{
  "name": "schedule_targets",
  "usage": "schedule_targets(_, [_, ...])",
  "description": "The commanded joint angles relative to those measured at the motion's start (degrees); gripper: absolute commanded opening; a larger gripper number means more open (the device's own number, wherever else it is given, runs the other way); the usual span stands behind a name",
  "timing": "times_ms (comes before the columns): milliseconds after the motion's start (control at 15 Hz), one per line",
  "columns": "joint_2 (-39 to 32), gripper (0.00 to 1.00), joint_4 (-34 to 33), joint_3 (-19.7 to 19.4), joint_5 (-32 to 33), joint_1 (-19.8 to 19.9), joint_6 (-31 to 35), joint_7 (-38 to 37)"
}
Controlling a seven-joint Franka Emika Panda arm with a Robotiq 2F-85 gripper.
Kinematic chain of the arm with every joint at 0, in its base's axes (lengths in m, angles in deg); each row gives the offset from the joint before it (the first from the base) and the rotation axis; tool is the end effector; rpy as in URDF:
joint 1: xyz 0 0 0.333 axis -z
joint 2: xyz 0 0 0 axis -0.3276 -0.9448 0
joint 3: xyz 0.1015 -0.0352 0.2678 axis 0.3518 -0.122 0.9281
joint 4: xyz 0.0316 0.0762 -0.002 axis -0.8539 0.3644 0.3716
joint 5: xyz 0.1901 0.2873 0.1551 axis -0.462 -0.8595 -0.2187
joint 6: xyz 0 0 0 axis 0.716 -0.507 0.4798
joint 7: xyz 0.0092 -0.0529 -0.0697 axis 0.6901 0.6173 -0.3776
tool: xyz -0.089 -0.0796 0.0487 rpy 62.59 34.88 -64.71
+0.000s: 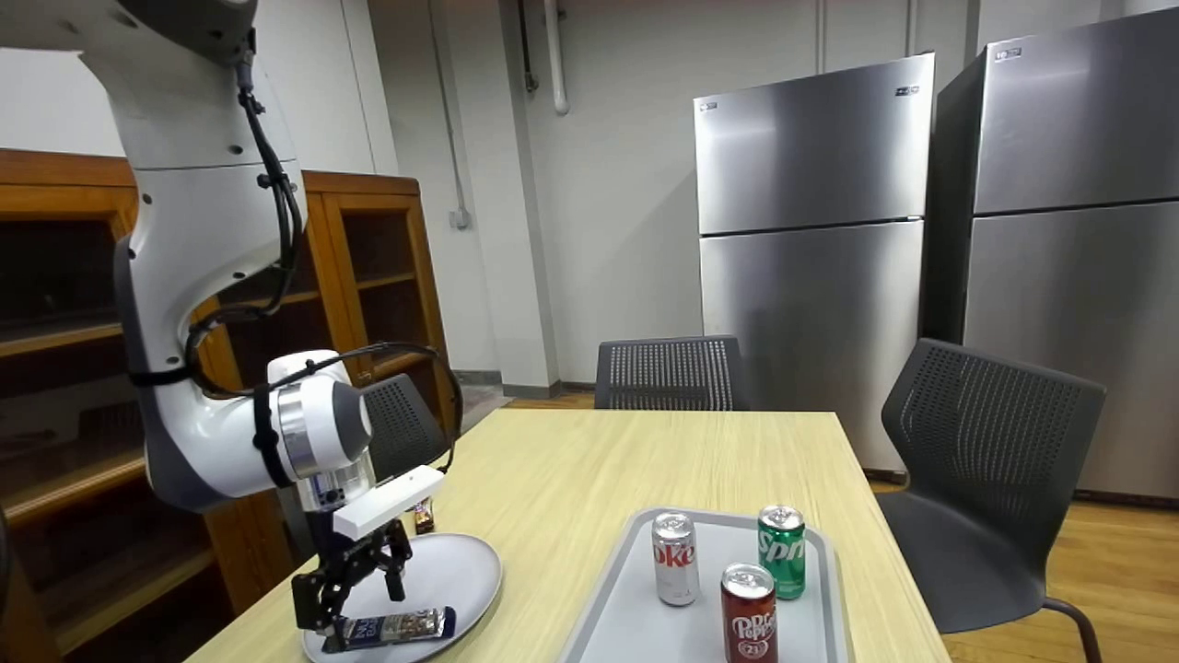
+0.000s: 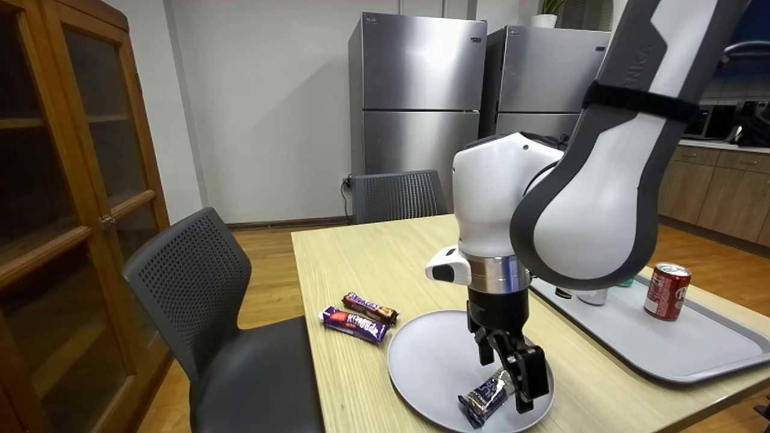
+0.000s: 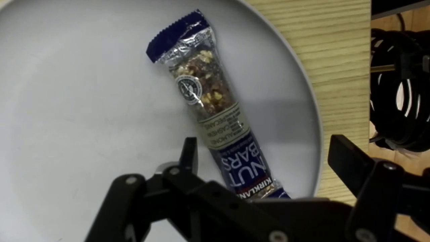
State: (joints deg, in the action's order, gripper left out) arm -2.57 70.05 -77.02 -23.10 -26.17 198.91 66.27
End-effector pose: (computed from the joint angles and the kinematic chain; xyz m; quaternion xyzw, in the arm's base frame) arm 0.3798 0.1413 0.0746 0.7097 0.6994 -0.0841 0.0148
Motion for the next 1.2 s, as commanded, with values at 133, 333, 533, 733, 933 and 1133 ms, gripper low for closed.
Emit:
schedule_targets(133, [-3.72,1.00,-3.63,-1.14,1.29,-0.67,1.28,0.23])
schedule_targets(333, [-5.01,1.00,-4.84,-1.08,1.10,-0.50,1.45,0.42])
schedule_targets(533, [-5.77,1.00,-5.48,-1.15,1.13,-0.42,1.55,0.48])
schedule_targets(733, [-6.44,1.00,-5.95,-1.38,1.18,-0.35,1.54,0.52])
schedule_targets(933, [-6.85,1.00,-6.27,-1.56,1.09,-0.22,1.65,0.54])
schedule_targets(1133, [-7.17,0.72,-6.58,-1.46,0.80,-0.05,1.66,0.54])
